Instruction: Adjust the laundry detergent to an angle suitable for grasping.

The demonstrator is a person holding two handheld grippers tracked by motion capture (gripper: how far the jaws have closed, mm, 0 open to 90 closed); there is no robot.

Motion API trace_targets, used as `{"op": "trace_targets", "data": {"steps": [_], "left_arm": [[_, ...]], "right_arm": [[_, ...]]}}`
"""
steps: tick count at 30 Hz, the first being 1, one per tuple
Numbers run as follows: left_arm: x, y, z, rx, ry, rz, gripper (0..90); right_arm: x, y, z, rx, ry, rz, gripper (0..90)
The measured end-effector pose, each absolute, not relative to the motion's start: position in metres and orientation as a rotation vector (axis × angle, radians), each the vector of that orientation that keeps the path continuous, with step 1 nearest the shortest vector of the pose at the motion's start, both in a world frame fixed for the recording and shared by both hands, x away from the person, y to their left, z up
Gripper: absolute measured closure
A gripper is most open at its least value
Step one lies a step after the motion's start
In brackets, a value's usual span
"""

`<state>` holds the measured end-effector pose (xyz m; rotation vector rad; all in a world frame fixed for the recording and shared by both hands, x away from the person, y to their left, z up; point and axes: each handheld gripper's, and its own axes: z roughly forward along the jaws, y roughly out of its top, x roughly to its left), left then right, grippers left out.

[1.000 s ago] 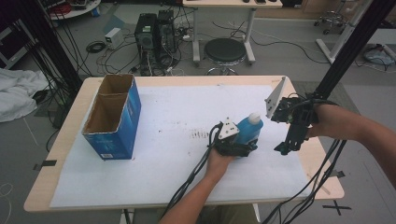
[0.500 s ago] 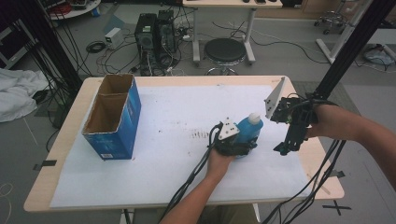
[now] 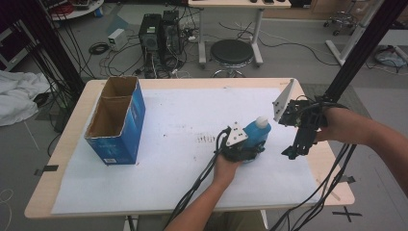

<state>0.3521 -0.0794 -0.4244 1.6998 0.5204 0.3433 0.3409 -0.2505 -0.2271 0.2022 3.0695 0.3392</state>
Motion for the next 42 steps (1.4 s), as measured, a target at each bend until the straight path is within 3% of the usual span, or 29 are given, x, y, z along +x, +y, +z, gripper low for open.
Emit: {"op": "trace_targets", "data": {"steps": [21, 42], "left_arm": [[0.366, -0.022, -0.386, 1.723, 0.374, 0.297, 44.3], [0.390, 0.040, -0.377, 1.751, 0.115, 0.087, 44.4]], "right_arm": [[0.339, -0.247, -0.227, 0.194, 3.069, 0.338, 2.3], [0.339, -0.237, -0.226, 0.181, 3.068, 0.348, 2.3]]}}
